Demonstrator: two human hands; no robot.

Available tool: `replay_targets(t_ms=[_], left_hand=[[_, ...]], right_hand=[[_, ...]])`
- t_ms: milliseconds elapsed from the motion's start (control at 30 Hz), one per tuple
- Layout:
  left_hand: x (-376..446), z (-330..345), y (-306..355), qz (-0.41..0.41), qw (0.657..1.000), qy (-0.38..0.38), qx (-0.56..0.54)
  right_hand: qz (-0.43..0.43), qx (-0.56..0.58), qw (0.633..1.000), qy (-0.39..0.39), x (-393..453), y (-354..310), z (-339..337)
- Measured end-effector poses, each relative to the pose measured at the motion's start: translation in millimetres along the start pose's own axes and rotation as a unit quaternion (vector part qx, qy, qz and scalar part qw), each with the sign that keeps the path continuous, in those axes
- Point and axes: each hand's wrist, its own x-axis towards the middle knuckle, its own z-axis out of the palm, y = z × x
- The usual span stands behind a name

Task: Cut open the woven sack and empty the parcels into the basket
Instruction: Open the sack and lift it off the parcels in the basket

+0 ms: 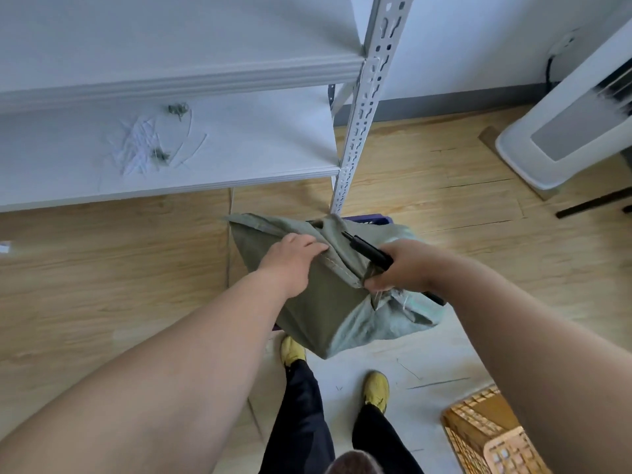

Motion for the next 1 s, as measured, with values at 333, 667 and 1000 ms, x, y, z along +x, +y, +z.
replay_targets(t_ms=[333, 667, 1000], left_hand=[[1.7, 11.4, -9.4, -0.169, 0.972, 0.073, -0.149], [-34.5, -39.7, 8.5, -0.196, 0.873, 0.364, -0.261], [-59.3, -29.0, 40.3, -0.199, 0.844, 0.413, -0.28]], right_hand=[[0.018, 0.122, 0.97, 0.209, 4.8, 20.6, 1.7], [-0.044, 0.127, 0.948, 0.288, -12.5, 16.7, 4.6], [-0.056, 0.16, 0.916, 0.362, -26.0, 33.4, -11.1]])
